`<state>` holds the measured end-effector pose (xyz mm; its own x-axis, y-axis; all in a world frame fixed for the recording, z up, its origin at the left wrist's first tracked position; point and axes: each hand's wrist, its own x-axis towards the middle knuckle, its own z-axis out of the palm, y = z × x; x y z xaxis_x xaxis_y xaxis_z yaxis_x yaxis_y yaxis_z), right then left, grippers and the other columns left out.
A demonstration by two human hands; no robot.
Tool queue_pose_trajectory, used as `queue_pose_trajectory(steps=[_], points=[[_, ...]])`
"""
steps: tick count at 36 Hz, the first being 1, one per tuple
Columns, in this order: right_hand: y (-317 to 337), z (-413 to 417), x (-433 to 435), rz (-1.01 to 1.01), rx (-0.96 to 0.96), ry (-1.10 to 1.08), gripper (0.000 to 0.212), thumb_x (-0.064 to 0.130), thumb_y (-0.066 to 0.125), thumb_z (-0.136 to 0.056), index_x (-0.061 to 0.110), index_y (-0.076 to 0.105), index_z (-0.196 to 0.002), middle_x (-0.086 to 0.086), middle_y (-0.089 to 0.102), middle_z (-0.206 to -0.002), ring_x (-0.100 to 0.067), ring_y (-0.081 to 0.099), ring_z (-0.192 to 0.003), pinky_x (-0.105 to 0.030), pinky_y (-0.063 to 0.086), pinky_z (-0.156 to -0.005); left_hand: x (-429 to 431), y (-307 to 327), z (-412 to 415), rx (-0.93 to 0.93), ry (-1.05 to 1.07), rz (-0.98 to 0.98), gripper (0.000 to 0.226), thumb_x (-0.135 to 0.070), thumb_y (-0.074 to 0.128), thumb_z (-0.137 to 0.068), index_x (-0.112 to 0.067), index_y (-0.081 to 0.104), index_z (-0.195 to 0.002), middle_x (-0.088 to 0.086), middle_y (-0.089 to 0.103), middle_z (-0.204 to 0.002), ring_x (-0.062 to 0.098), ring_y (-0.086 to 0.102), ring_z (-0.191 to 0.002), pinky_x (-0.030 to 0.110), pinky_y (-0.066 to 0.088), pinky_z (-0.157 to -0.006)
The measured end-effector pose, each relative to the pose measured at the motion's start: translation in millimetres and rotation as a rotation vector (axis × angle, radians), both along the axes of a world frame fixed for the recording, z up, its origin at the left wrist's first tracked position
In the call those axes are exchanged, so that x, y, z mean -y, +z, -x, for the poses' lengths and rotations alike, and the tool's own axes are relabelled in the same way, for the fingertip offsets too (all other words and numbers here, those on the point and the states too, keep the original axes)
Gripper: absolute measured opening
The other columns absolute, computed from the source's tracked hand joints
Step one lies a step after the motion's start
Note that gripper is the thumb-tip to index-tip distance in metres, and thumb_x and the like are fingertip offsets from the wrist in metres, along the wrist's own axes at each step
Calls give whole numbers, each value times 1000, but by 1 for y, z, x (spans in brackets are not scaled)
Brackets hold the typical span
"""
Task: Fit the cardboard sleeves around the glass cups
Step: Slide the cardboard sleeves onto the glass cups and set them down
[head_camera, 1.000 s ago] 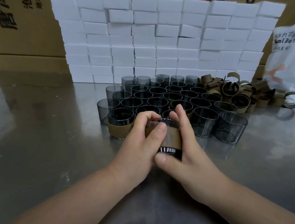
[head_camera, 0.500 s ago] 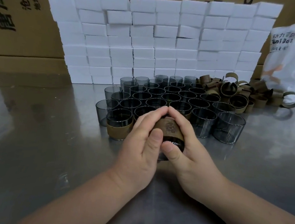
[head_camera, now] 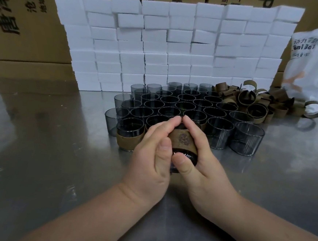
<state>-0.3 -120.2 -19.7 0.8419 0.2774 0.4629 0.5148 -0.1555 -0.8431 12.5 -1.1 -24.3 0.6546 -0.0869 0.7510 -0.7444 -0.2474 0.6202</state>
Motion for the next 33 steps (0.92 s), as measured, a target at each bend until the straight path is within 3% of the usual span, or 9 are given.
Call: queue_pose_trajectory(steps=[4,8,11,15,18,21,26,29,33], points=[[3,-2,2,44,-9,-28,58,62,57,-69,58,30,-121,12,42,-131,2,49,-115,-33,42,-103,0,0,-2,-66,-37,25,34,-50,28,-92,-38,44,-120,-4,54,-122,1,52,-112,13,40,-90],[4,-5,7,69,26,-54,62,60,57,-65,62,34,-122,21,44,-131,4,46,-120,-34,41,-104,-4,-2,-5,-132,-21,-27,40,-45,27,-86,-40,37,-123,-9,47,-128,4,45,-121,28,37,-102],[1,-8,9,97,-11,-62,72,59,62,-59,68,27,-122,24,44,-129,2,47,-121,-34,42,-102,-9,-2,-10,-200,-2,-73,43,-47,29,-77,-44,33,-120,-17,37,-132,-6,35,-124,24,31,-105],[-4,-14,11,227,1,-147,86,57,64,-58,50,27,-135,36,37,-121,17,40,-115,-9,38,-92,-9,-4,-15,-234,22,-184,41,-40,33,-75,-40,37,-116,-19,36,-127,-16,31,-117,3,23,-95],[-3,-14,12,277,56,-142,57,46,67,-62,56,36,-109,32,40,-114,20,41,-106,1,35,-80,-7,-6,-15,-260,45,-221,32,-33,35,-79,-42,38,-110,-22,40,-119,-13,37,-111,5,29,-91],[-5,-13,11,342,67,-125,48,49,61,-65,60,34,-103,29,40,-114,15,44,-104,-6,41,-77,-6,-6,-15,-278,83,-251,15,-43,33,-80,-39,39,-93,-17,44,-104,-2,45,-97,20,40,-83],[1,-12,13,384,151,-69,52,59,55,-63,74,24,-102,34,36,-110,11,44,-107,-6,39,-83,-7,-3,-11,-299,24,-145,29,-49,38,-77,-21,45,-85,-2,50,-87,7,47,-78,27,41,-71],[5,-12,19,395,199,-48,41,68,49,-67,64,33,-105,28,44,-105,2,50,-100,-18,44,-81,-8,0,-9,-290,-50,-69,49,-58,35,-73,-13,48,-85,1,53,-79,9,48,-73,31,41,-68],[3,-11,22,411,257,-121,34,74,32,-74,45,40,-90,21,50,-84,-2,52,-79,-17,40,-64,-6,1,-7,-239,-46,-89,40,-55,34,-74,-16,43,-73,-7,45,-68,5,41,-63,22,35,-61]])
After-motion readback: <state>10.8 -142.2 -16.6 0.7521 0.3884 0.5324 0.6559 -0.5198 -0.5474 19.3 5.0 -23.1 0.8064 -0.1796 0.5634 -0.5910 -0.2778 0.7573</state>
